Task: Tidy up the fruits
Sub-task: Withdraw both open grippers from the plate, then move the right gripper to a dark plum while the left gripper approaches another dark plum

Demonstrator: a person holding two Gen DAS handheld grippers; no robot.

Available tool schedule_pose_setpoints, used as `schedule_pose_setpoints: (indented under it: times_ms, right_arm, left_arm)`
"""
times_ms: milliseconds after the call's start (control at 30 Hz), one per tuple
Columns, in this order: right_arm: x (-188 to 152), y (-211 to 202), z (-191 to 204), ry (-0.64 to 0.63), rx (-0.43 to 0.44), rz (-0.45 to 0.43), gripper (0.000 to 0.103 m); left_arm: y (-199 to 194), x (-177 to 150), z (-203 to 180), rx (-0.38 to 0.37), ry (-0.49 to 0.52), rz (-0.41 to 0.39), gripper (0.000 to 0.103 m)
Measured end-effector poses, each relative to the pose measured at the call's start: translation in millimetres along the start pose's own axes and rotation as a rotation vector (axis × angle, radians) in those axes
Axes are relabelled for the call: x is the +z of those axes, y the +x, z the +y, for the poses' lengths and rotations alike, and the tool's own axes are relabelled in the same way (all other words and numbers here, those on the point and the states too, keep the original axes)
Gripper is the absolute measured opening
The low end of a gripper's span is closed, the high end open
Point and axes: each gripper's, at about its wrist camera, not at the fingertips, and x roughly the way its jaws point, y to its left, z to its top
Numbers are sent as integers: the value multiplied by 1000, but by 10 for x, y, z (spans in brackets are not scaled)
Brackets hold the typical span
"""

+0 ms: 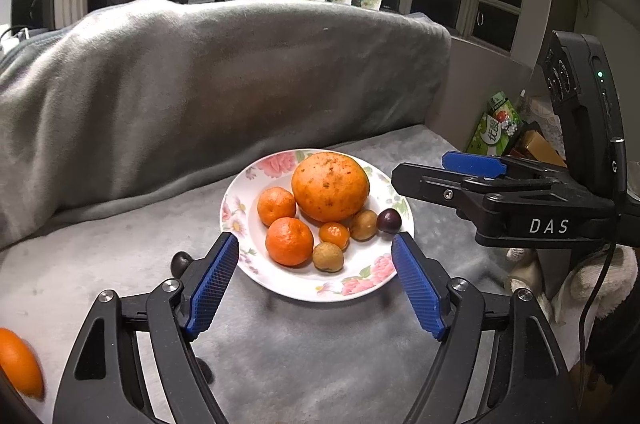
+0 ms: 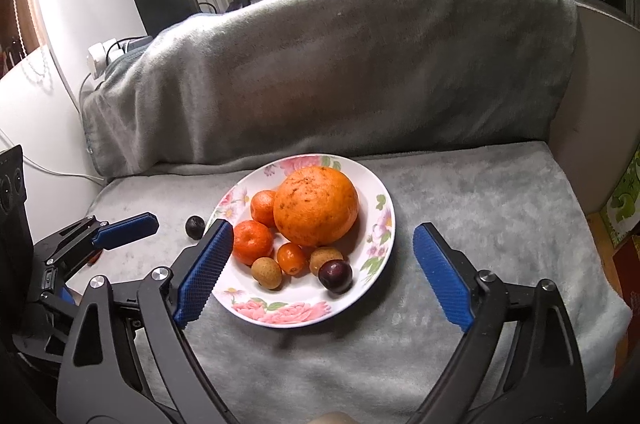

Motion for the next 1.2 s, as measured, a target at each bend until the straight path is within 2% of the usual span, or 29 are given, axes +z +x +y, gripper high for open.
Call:
schedule_pose_setpoints:
  times_ms: [400,700,900,1200]
  right_arm:
    - [51,-190,72,0,27,-61,94]
    - [160,-362,104,11,63,-138,93]
    - [221,-268,235,-19,100,-90,93]
    - [244,32,729,-155,180,0,93]
  left_arm:
    - [-253,-70,113,17,-27,-39,79]
    - [-527,-472,391,64,-81,-30,79]
    - [-546,-679,584,94,-133,9,79]
    - [-429,-831,675,88,-193,36,79]
